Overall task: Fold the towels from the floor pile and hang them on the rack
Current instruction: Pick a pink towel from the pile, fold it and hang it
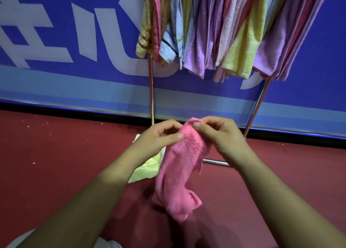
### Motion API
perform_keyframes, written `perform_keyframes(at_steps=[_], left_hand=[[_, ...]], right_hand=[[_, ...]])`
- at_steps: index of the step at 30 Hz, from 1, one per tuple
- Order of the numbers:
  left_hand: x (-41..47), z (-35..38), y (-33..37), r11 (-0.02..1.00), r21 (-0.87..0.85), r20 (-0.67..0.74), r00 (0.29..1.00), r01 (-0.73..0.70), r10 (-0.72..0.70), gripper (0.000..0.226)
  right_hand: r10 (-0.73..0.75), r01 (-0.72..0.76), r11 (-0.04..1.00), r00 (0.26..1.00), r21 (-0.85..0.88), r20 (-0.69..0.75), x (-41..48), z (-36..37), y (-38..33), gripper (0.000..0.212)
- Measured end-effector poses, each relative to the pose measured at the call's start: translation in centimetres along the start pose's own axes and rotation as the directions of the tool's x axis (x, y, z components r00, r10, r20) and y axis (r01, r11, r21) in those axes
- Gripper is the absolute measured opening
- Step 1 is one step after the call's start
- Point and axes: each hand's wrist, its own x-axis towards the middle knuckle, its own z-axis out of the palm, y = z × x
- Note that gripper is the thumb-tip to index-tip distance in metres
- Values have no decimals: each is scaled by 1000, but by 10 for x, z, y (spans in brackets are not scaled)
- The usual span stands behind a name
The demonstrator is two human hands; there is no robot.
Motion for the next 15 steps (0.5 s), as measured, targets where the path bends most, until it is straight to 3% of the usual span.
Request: perform_keyframes(at_steps=[4, 8, 11, 15], left_hand=[[0, 12, 2, 999, -52, -50, 999, 5, -8, 18], [0, 15, -5, 972, 223, -160, 981, -77, 114, 29], [3, 13, 0, 965, 233, -259, 949, -116, 177, 23], [10, -3, 7, 988, 85, -489, 859, -127, 152, 18]], right_hand=[[4, -1, 999, 998, -48, 62, -4, 7, -2, 10], [-3, 15, 996, 991, -89, 135, -3, 7, -3, 20], [29, -3, 991, 980, -131, 198, 0, 3, 2, 8], [156, -29, 897, 954, -440, 255, 6, -13, 20, 18]])
